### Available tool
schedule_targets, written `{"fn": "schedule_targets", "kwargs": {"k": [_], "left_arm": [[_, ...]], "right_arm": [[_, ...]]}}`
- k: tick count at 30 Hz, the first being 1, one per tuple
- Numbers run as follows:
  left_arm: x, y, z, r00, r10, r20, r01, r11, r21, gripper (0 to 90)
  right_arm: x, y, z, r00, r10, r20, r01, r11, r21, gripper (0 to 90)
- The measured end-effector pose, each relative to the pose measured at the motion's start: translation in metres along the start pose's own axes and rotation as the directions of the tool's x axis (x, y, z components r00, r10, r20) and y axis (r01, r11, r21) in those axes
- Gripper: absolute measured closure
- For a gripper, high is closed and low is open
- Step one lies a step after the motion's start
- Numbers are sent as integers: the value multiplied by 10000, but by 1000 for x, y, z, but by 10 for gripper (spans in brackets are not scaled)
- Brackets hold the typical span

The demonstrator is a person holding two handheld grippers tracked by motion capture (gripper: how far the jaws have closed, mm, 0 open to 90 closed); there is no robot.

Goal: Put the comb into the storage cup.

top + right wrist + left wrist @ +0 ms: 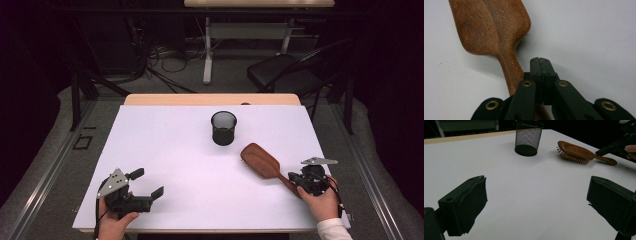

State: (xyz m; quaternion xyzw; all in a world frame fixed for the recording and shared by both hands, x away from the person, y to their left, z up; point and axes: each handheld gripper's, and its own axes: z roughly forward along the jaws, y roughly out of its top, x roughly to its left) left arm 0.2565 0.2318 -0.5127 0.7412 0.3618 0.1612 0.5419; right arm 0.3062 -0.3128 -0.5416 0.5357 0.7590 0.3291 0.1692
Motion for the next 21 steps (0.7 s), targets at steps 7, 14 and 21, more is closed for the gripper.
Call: {"fn": "schedule_targets", "kwargs": {"k": [7, 14, 21], "left_arm": [[0, 0, 0, 10000, -3, 3, 3, 10000, 0, 29], [0, 0, 1, 10000, -34, 13, 34, 10000, -9, 29], [0, 0, 1, 10000, -47, 2, 47, 10000, -6, 30]], "right_arm": [[5, -3, -3, 9999, 54, -144, -53, 10000, 31, 900], [10, -6, -4, 9996, -23, -279, 24, 10000, 65, 900], [11, -6, -4, 9994, -54, -331, 55, 10000, 35, 900]]}}
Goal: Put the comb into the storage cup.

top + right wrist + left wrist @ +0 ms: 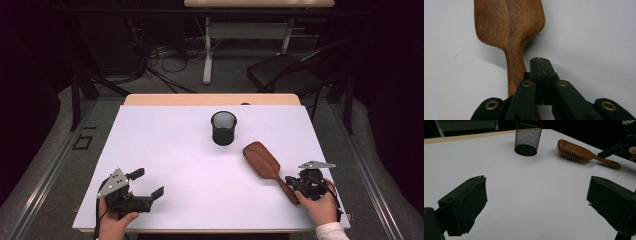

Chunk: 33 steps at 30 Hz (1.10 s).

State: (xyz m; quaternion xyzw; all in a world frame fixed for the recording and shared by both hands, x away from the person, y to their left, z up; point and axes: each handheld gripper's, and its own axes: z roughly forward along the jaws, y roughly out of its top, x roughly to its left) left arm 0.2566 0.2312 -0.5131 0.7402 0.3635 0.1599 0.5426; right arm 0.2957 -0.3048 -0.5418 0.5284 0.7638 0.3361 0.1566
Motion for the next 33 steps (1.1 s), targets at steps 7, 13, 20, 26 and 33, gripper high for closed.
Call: {"fn": "schedule_targets", "kwargs": {"k": [7, 13, 20, 26, 33], "left_arm": [[0, 0, 0, 10000, 12, 12, -12, 10000, 12, 30], [0, 0, 1, 10000, 52, 42, -52, 10000, 24, 30], [0, 0, 0, 10000, 21, 32, -21, 10000, 14, 30], [0, 0, 0, 10000, 25, 38, -25, 10000, 10, 30], [0, 0, 0, 10000, 30, 34, -30, 10000, 9, 29]], "right_arm": [[0, 0, 0, 10000, 56, -36, -56, 10000, -30, 900], [-1, 0, -1, 9999, 138, -25, -138, 9999, -35, 900], [-2, 0, -2, 9999, 149, 18, -149, 9997, -172, 900], [-3, 1, -4, 9998, 193, 68, -190, 9993, -312, 900], [-3, 2, -7, 9997, 226, 66, -223, 9985, -493, 896]]}}
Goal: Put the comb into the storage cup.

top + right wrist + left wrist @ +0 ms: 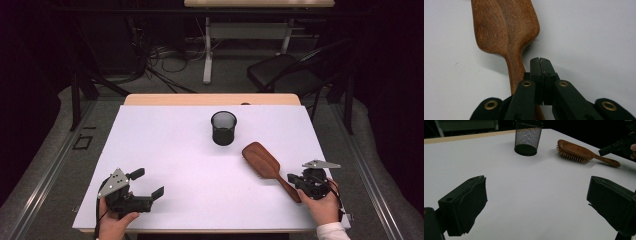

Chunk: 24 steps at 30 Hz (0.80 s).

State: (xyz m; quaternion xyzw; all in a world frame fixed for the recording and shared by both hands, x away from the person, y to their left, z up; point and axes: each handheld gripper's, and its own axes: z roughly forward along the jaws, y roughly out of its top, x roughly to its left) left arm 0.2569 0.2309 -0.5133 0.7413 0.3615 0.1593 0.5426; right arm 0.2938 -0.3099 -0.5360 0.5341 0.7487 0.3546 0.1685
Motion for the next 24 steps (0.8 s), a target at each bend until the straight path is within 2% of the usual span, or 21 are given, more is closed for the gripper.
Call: {"fn": "schedule_targets", "kwargs": {"k": [12, 23, 24], "left_arm": [[0, 0, 0, 10000, 45, 13, -45, 10000, 15, 30], [0, 0, 0, 10000, 41, 18, -41, 10000, 14, 30], [0, 0, 0, 10000, 37, 37, -37, 10000, 13, 29]], "right_arm": [[2, 3, -5, 9999, -80, -111, 76, 9994, -331, 825], [3, 5, -7, 9995, -269, -189, 262, 9989, -387, 702], [3, 5, -6, 9993, -327, -205, 318, 9986, -425, 671]]}}
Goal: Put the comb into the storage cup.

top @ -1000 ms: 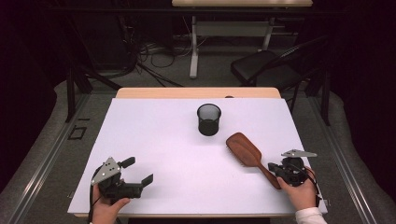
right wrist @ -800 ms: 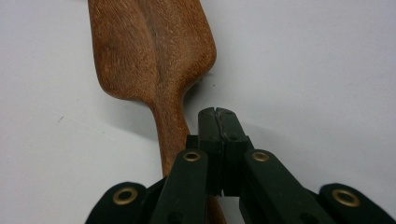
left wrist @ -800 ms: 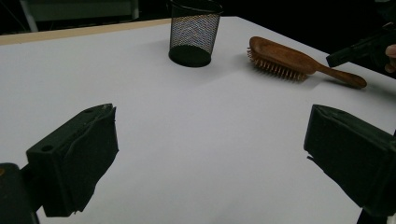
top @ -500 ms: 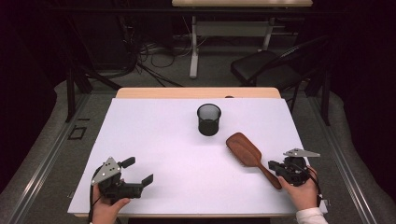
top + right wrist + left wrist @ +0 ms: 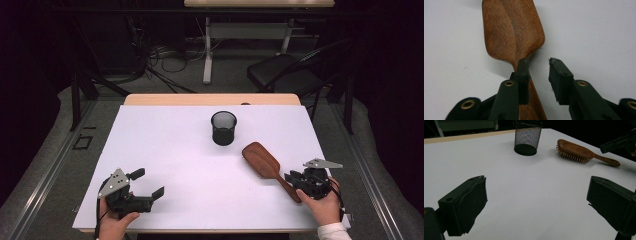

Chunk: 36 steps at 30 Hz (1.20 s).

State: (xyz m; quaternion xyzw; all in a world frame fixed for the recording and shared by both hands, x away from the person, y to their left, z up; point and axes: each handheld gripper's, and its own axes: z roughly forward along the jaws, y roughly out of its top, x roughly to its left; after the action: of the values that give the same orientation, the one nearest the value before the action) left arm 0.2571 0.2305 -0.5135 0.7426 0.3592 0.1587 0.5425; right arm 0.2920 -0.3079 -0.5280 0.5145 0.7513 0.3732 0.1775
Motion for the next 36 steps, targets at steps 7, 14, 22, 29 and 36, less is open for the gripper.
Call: {"fn": "schedule_targets", "kwargs": {"k": [7, 14, 22, 29, 36], "left_arm": [[0, 0, 0, 10000, 2, -13, -2, 10000, 0, 30], [0, 0, 0, 10000, -6, -18, 6, 10000, 6, 30], [0, 0, 0, 10000, 0, -10, 0, 10000, 7, 30], [0, 0, 0, 10000, 0, -21, 0, 10000, -7, 30], [0, 0, 1, 10000, -11, -9, 11, 10000, -5, 30]], "right_arm": [[1, 0, 1, 10000, -45, 84, 45, 10000, 2, 562], [1, 1, 3, 9999, 27, 105, -27, 10000, 24, 488], [1, 2, 3, 9998, -113, 134, 113, 9999, -22, 437], [2, 2, 4, 9998, -167, 67, 167, 9998, -80, 423], [6, 4, 6, 9997, -248, -33, 248, 9997, 15, 372]]}}
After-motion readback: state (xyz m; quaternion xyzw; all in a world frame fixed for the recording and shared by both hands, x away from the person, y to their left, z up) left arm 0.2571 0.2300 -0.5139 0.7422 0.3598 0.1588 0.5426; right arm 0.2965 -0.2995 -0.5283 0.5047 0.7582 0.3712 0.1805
